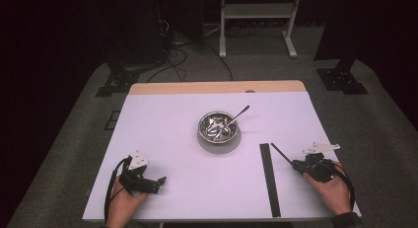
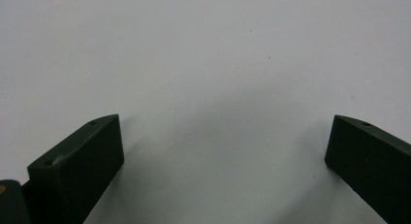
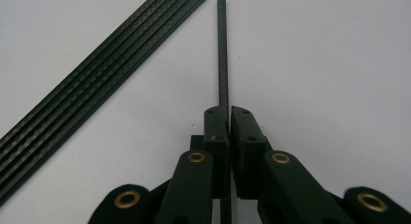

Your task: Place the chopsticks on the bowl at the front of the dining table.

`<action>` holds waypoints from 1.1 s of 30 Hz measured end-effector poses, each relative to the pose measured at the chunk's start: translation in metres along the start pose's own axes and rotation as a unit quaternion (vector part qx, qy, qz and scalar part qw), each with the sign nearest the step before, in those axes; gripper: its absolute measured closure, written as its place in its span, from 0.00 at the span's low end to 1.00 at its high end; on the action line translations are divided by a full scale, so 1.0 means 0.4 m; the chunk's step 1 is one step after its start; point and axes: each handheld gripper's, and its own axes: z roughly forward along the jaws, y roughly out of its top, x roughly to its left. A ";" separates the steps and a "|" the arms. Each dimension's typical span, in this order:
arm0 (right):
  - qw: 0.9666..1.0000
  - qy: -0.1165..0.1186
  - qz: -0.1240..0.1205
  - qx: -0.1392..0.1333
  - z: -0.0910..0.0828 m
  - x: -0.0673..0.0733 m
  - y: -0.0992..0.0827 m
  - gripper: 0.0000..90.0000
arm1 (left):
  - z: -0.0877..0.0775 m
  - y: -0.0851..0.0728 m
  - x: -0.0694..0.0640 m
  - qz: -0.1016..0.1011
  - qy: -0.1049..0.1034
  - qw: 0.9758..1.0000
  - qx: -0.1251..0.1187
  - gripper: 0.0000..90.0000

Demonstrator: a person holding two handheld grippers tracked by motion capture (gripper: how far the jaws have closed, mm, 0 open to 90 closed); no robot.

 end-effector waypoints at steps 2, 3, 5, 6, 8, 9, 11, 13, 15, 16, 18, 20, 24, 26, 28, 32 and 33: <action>1.000 0.000 0.001 -0.001 -0.001 -0.002 0.000 0.95 | 0.000 0.000 0.000 0.000 0.000 1.000 0.000 0.00; 1.000 0.000 0.003 0.000 -0.002 -0.002 0.000 0.95 | 0.000 0.000 0.000 0.000 0.000 1.000 0.000 0.00; 1.000 0.001 0.004 -0.002 -0.004 -0.004 0.000 0.95 | 0.000 0.000 0.000 0.000 0.000 1.000 0.000 0.00; 1.000 0.001 0.005 -0.004 -0.005 -0.004 0.000 0.95 | 0.000 0.000 0.000 0.000 0.000 1.000 0.000 0.00; 1.000 0.001 0.006 -0.004 -0.008 -0.006 0.001 0.95 | 0.000 0.000 0.000 0.000 0.000 1.000 0.000 0.00; 1.000 0.002 0.006 -0.005 -0.009 -0.007 0.001 0.95 | 0.000 0.000 0.000 0.000 0.000 1.000 0.000 0.00; 1.000 0.004 0.007 -0.007 -0.011 -0.008 0.002 0.95 | 0.000 0.000 0.000 0.000 0.000 1.000 0.000 0.00; 1.000 0.004 0.008 -0.008 -0.015 -0.008 0.004 0.95 | 0.000 0.000 0.000 0.000 0.000 1.000 0.000 0.00; 1.000 0.006 0.010 -0.009 -0.019 -0.009 0.005 0.95 | 0.000 0.000 0.000 0.000 0.000 1.000 0.000 0.00; 1.000 0.007 0.010 -0.011 -0.021 -0.009 0.006 0.95 | 0.000 0.000 0.000 0.000 0.000 1.000 0.000 0.00; 1.000 0.008 0.012 -0.015 -0.026 -0.011 0.007 0.95 | 0.000 0.000 0.000 0.000 0.000 1.000 0.000 0.00; 1.000 0.010 0.014 -0.017 -0.032 -0.012 0.011 0.95 | 0.000 0.000 0.000 0.000 0.000 1.000 0.000 0.00; 1.000 0.011 0.016 -0.022 -0.040 -0.016 0.016 0.95 | 0.000 0.000 0.000 0.000 0.000 1.000 0.000 0.00; 1.000 0.012 0.017 -0.023 -0.044 -0.018 0.018 0.95 | 0.000 0.000 0.000 0.000 0.000 1.000 0.000 0.00; 0.999 0.012 0.019 -0.026 -0.051 -0.019 0.023 0.95 | 0.000 0.000 0.000 0.000 0.000 1.000 0.000 0.00; 0.999 0.012 0.021 -0.033 -0.065 -0.025 0.032 0.95 | 0.000 0.000 0.000 0.000 0.000 1.000 0.000 0.00; 0.999 0.012 0.022 -0.034 -0.068 -0.026 0.035 0.95 | 0.000 0.000 0.000 0.000 0.000 1.000 0.000 0.00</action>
